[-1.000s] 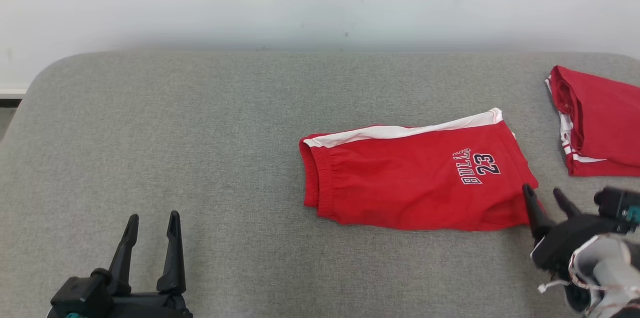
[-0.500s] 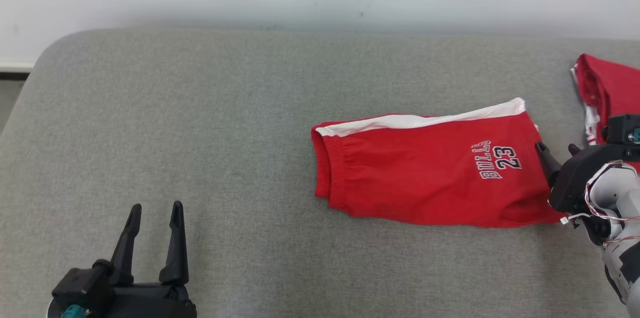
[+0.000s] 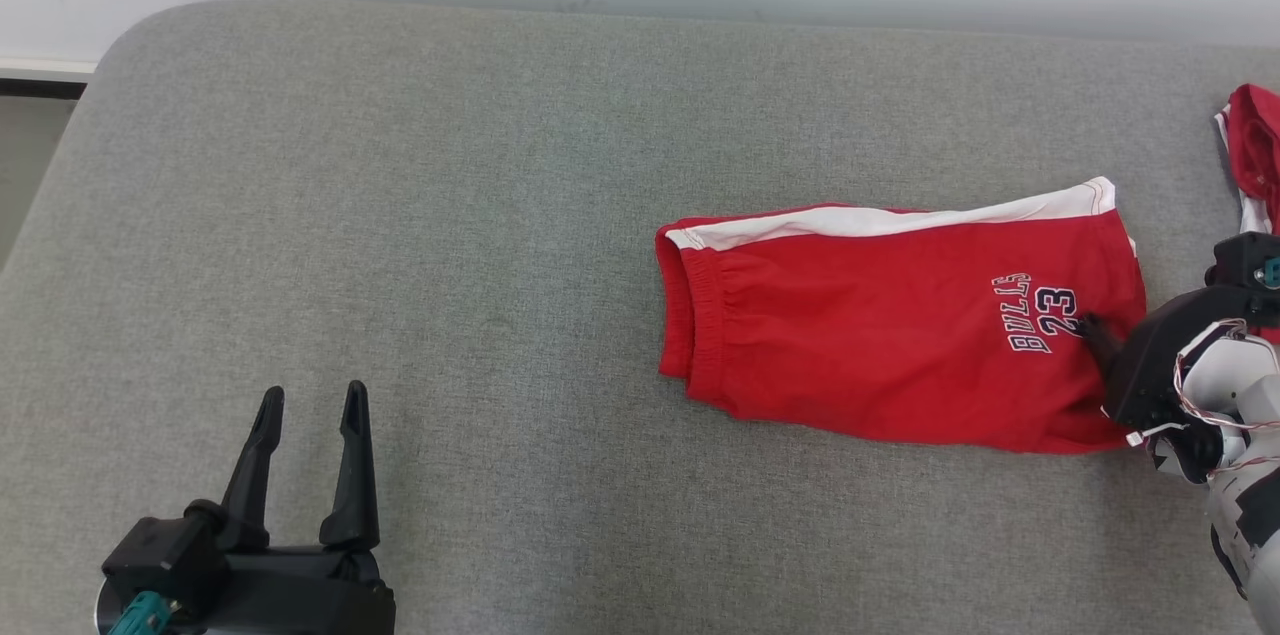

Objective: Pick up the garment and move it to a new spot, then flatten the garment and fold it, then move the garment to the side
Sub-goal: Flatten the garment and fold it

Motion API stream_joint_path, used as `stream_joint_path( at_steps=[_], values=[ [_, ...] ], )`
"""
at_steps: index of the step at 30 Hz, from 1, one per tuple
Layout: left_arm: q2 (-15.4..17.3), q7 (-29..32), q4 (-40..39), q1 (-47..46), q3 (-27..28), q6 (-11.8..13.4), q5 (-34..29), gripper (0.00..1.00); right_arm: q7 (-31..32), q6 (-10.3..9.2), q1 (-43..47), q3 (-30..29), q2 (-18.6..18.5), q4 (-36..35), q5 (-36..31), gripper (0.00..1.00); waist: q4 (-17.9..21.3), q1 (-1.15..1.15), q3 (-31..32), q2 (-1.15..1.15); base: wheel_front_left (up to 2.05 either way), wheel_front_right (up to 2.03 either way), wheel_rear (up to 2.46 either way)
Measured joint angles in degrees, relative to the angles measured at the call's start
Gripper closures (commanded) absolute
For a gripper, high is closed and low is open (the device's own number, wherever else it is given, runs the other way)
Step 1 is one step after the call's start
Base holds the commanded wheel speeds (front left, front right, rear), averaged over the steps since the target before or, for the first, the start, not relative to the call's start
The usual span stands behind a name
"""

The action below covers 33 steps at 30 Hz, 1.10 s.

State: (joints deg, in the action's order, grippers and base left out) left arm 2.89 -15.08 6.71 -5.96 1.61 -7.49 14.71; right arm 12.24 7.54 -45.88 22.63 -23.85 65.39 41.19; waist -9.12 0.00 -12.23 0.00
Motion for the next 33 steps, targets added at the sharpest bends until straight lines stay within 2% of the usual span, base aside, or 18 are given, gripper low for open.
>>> stream_joint_path(
  at_steps=[1,2,3,4,10,16,21,25,33],
  values=[
    [0.0,0.0,0.0,0.0,0.0,0.0,0.0,0.0,0.5,0.0,0.0,0.0,0.1,0.2,0.1,0.15,0.1,0.0,0.0,0.0,0.0,0.0,0.0],
    [0.0,0.0,0.0,0.0,0.0,0.0,0.0,0.0,1.1,0.0,-0.1,0.1,0.1,0.4,0.3,0.36,0.1,0.0,0.0,0.0,0.0,0.0,0.0],
    [0.0,0.0,0.0,0.0,0.0,0.0,0.0,0.0,1.7,0.0,-0.1,0.3,0.1,0.5,0.4,0.9,0.2,0.0,0.0,0.0,0.0,0.0,0.0],
    [0.0,0.0,0.0,0.0,0.0,0.0,0.0,0.0,2.2,0.0,-0.2,0.2,0.1,0.6,0.7,1.0,0.2,0.0,0.0,0.0,0.0,0.0,0.0],
    [0.0,0.0,0.6,-0.2,-0.2,0.0,0.0,0.0,0.8,0.09,0.0,0.4,-0.1,1.0,1.0,1.0,0.5,0.0,0.5,0.0,0.0,0.0,0.0],
    [0.0,0.0,1.0,0.2,-0.2,0.0,-0.4,0.0,-0.9,0.03,1.1,1.3,-2.5,1.5,0.4,1.0,0.7,0.0,2.4,0.0,0.0,0.0,0.0],
    [0.0,0.0,1.0,1.2,-0.1,0.2,-0.5,0.0,-1.9,0.02,1.4,1.8,-2.8,-0.2,0.4,1.0,1.1,0.0,4.3,0.0,0.0,0.0,0.0],
    [0.0,0.0,1.1,2.0,0.0,0.4,-0.5,0.0,-2.9,0.02,1.8,2.6,-2.4,-3.7,1.3,1.0,1.5,0.0,5.6,0.0,0.0,0.0,0.0],
    [0.0,0.0,1.1,2.9,0.2,0.4,-0.6,0.0,-3.4,0.02,3.8,4.9,0.7,-14.1,5.0,1.0,2.8,0.0,7.3,0.0,0.0,0.0,0.0]
  ],
)
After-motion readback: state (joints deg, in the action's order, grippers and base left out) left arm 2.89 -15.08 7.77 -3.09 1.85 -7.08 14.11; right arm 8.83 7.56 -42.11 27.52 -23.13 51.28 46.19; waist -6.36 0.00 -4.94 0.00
